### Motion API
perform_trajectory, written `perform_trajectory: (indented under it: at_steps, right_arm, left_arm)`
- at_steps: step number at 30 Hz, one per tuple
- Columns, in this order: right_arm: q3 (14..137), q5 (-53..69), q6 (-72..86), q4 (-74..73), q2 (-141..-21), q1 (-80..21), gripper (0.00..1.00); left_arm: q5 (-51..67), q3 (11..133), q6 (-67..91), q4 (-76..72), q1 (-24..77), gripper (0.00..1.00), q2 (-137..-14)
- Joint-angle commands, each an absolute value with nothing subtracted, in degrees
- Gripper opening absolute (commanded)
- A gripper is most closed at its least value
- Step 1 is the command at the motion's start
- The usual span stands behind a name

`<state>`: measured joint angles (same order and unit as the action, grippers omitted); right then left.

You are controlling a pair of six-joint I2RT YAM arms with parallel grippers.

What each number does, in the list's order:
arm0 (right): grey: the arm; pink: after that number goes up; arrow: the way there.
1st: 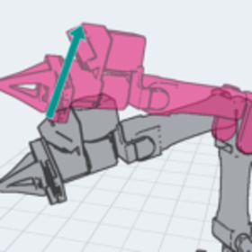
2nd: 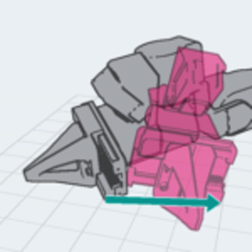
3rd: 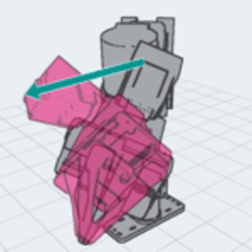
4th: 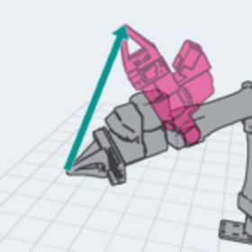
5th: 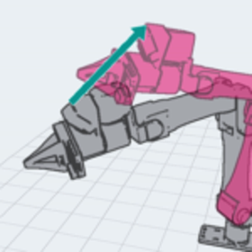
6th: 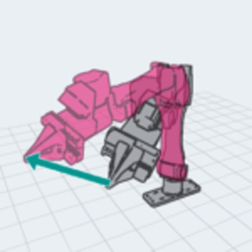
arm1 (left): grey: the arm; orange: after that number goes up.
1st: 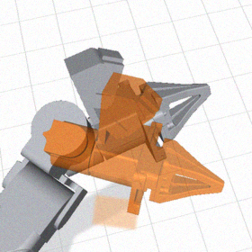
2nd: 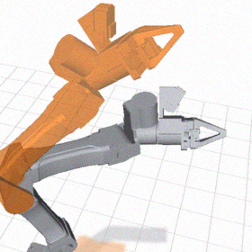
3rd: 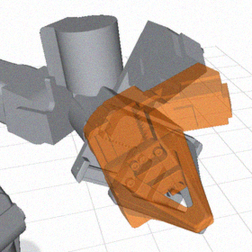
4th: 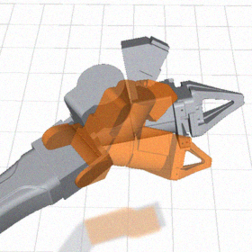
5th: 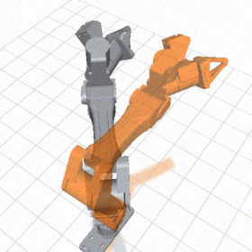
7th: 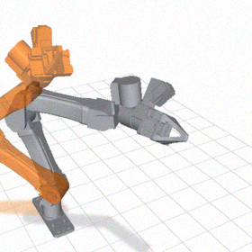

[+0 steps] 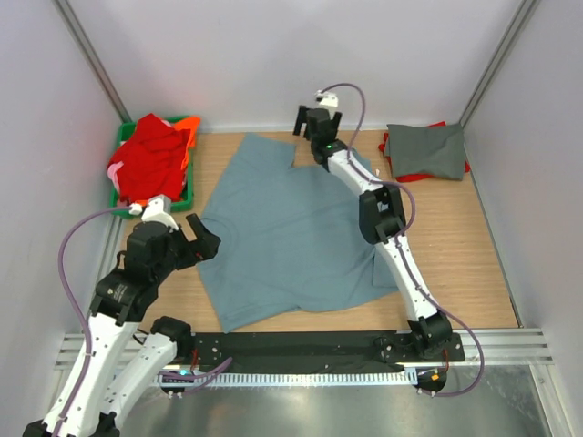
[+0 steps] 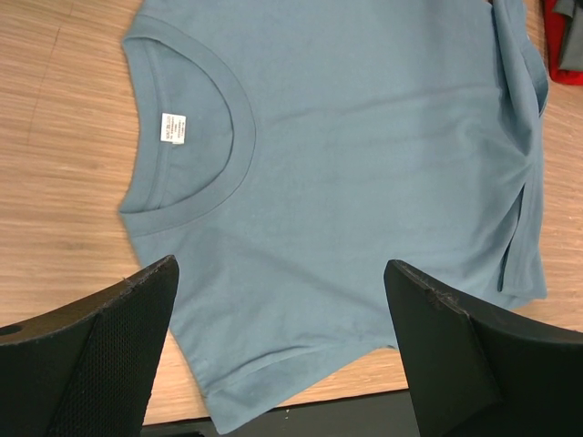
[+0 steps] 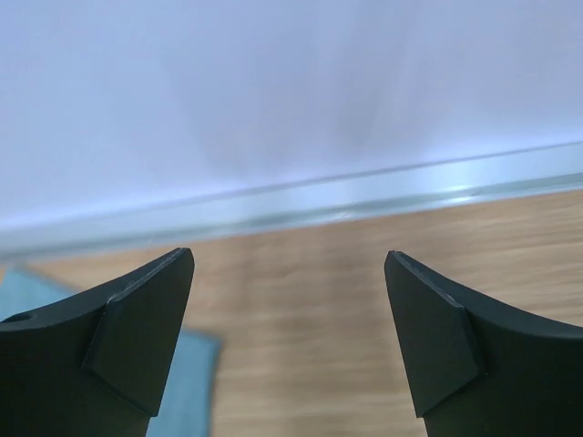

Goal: Fold and stack the t-shirts
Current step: Flatten the tshirt out

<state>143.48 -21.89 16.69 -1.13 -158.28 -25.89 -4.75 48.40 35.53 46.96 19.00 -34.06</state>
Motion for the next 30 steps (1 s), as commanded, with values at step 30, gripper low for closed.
perform_trajectory:
  at_steps: [30]
  right_arm:
    - [95.3,-16.9,17.2,-35.1,-111.0,-15.4,0.73]
  left_arm:
    - [-4.8,61.2,41.2,20.8,28.5,0.95,-86.1]
